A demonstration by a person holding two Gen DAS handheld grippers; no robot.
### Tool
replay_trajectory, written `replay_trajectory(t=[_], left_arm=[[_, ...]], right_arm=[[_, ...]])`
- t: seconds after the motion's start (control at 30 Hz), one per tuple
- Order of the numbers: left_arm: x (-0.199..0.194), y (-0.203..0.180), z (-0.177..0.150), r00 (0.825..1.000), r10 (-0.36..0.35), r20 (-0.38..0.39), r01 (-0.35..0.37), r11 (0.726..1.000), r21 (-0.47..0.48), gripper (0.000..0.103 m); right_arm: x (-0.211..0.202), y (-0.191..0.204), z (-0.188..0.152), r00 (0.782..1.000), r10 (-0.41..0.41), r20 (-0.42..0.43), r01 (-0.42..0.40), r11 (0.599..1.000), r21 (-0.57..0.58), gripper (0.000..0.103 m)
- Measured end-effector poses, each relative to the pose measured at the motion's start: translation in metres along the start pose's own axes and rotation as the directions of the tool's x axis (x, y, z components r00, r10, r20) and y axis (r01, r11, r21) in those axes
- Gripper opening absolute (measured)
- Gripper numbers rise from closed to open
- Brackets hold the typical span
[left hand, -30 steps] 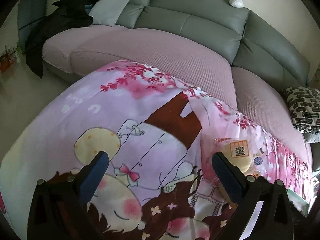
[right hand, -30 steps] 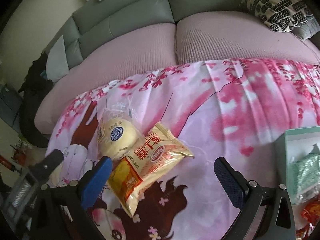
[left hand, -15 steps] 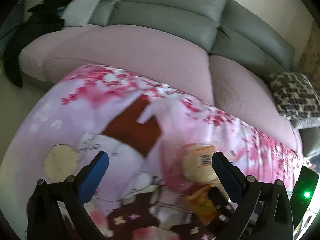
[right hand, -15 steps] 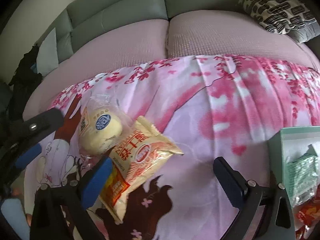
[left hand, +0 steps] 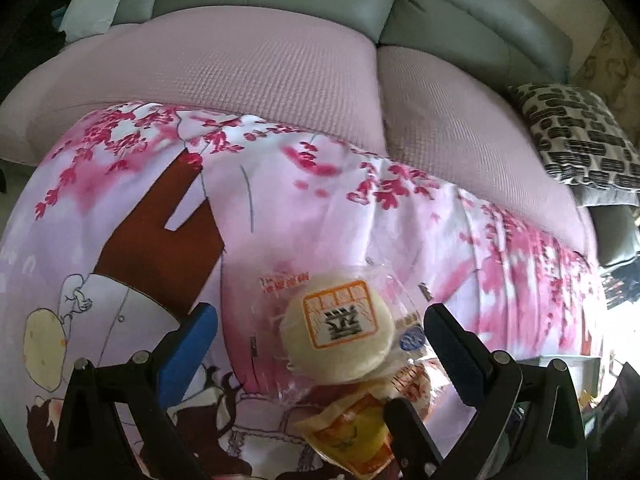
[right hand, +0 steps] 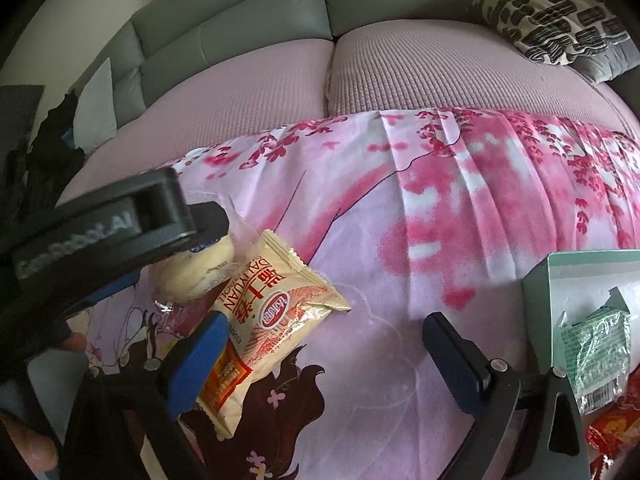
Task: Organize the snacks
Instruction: 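Grasp the yellow DALIYUAN bag with the right gripper while left grasps the wrapped bun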
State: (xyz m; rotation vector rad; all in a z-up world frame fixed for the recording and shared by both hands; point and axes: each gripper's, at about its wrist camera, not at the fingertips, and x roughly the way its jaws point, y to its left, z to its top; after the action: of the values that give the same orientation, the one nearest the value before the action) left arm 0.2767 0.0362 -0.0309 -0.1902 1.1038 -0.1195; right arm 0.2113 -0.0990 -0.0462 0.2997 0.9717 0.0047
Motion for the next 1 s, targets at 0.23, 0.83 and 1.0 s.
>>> replay_trajectory(t=[0.23, 0.83, 1.0], left_arm=[[0.006, 0.028, -0.002, 0.999, 0.019, -0.032, -0.021, 0.996, -0.088, 0.103], [-0.021, 0.085, -0.023, 0.999, 0.048, 0.003, -0.047, 0.982, -0.182, 0.084], [-0.026, 0.088, -0.032, 0.999, 0.044, 0.0, -0.044, 0.981, -0.19, 0.084]], right_arm=[[0.002, 0.011, -0.002, 1.0, 0.024, -0.006, -0.024, 1.0, -0.016, 0.099], [0.015, 0.039, -0.004, 0.999, -0.045, -0.005, 0.045, 0.998, -0.054, 0.074], [0.008, 0.028, -0.007, 0.999, -0.038, 0.001, 0.038, 0.997, -0.07, 0.056]])
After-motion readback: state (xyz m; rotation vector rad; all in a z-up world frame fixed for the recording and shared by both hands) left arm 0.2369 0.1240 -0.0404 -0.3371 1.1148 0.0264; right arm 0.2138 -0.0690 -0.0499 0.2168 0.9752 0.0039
